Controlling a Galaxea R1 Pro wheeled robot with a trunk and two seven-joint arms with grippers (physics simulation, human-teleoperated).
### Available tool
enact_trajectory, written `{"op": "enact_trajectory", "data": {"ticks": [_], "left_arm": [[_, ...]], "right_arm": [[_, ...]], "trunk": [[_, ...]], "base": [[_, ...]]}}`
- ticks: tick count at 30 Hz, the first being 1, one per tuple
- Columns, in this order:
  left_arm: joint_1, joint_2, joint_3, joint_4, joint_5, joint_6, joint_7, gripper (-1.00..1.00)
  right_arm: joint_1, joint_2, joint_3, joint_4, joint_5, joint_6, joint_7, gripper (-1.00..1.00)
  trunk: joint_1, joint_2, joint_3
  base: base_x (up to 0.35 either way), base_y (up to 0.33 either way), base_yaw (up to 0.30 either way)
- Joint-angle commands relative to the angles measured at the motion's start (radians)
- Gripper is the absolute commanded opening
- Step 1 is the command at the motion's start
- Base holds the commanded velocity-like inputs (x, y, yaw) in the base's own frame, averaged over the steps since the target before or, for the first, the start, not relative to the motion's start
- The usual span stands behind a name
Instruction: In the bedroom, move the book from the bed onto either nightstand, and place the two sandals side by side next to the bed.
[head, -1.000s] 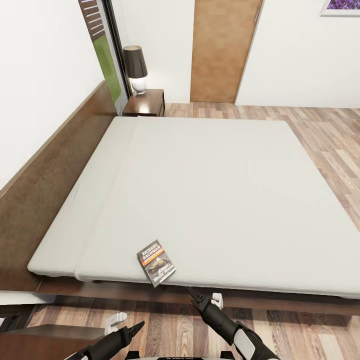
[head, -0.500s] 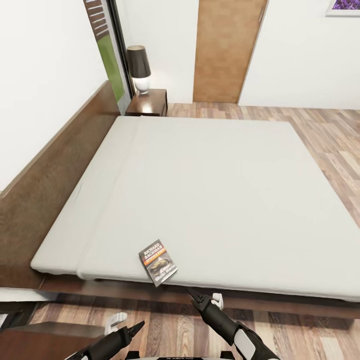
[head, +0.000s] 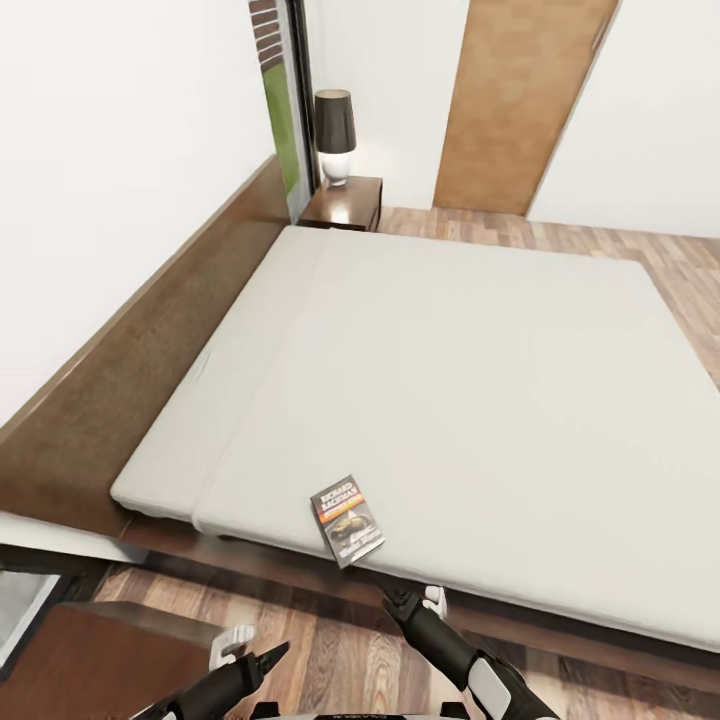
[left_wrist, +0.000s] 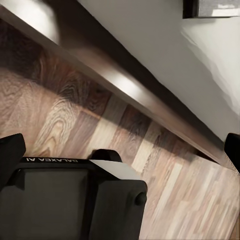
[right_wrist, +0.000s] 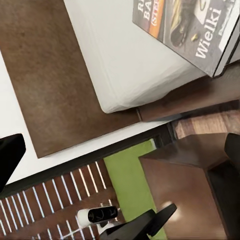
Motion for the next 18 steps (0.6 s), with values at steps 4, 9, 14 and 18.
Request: {"op": "enact_trajectory", "data": {"ticks": [4,9,14,18], "left_arm": [[-0.001,0.0,0.006,0.002,-0.008,-0.006,-0.003,1.0],[-0.001,0.0,0.006,0.002,-0.008,-0.006,-0.003,1.0],[-0.001,0.0,0.006,0.002,-0.008,-0.006,-0.003,1.0],[-0.001,0.0,0.006,0.002,-0.008,-0.006,-0.003,1.0]], "right_arm": [[0.0,0.0,0.0,-0.001,-0.008,0.009,0.001,1.0],[0.0,-0.001,0.0,-0.001,-0.008,0.009,0.001,1.0],[0.0,-0.001,0.0,-0.001,-0.009,0.009,0.001,1.0],[0.0,-0.001,-0.001,-0.001,-0.009,0.009,0.001,1.0]], "trunk": [[0.0,-0.001,-0.001],[0.0,-0.001,-0.001],[0.0,-0.001,-0.001],[0.0,-0.001,-0.001]], "base": [[0.0,0.0,0.292],[0.0,0.0,0.292],[0.0,0.0,0.229],[0.0,0.0,0.04]]}}
